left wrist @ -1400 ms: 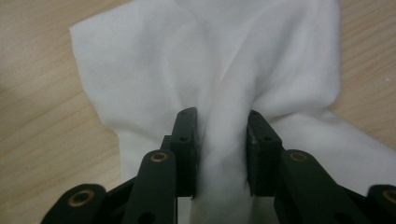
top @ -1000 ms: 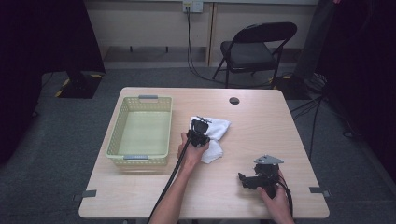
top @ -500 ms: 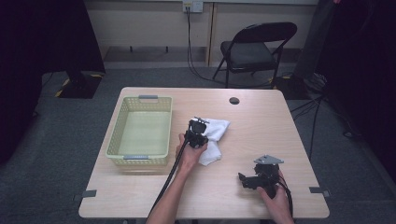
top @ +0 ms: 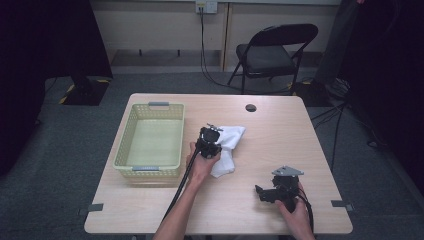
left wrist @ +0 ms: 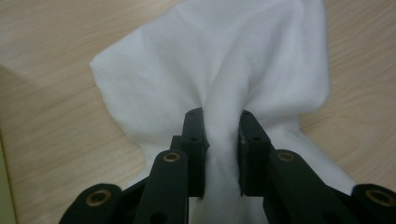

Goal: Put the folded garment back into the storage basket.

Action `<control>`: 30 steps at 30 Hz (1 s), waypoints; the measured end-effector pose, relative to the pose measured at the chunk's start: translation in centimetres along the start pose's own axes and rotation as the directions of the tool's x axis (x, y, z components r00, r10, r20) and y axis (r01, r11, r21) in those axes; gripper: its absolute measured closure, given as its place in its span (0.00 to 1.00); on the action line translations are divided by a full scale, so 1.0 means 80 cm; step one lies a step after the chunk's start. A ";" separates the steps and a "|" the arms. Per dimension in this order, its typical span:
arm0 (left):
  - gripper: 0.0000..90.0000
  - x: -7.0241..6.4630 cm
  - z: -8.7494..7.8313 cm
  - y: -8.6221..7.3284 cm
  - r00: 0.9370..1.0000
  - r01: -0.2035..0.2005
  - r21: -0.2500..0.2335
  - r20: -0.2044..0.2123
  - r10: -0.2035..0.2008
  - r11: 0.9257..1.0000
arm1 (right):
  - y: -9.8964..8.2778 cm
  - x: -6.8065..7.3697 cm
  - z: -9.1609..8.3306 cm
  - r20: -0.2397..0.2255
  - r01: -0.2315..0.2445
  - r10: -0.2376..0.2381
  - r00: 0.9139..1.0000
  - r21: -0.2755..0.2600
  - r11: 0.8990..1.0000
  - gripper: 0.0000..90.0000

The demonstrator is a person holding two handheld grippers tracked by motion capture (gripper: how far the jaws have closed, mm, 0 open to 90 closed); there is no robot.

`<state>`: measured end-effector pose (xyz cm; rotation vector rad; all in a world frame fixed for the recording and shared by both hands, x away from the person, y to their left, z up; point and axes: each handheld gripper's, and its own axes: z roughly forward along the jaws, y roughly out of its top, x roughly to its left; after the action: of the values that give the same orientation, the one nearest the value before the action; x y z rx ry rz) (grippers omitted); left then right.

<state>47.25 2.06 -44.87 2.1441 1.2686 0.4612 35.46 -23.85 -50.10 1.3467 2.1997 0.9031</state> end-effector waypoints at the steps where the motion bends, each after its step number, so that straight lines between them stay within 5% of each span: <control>1: 0.85 0.000 -0.001 0.000 1.000 0.001 -0.003 0.002 -0.001 1.000 | 0.000 0.000 0.000 0.000 0.000 0.000 1.000 0.000 1.000 0.00; 30: 0.85 0.000 -0.045 0.010 0.999 -0.037 -0.067 0.033 0.040 0.997 | 0.000 0.000 0.000 0.000 0.000 0.000 1.000 0.000 1.000 0.00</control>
<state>45.78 2.91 -41.61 2.1154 1.1792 0.4742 35.46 -23.85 -50.10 1.3465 2.2001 0.9031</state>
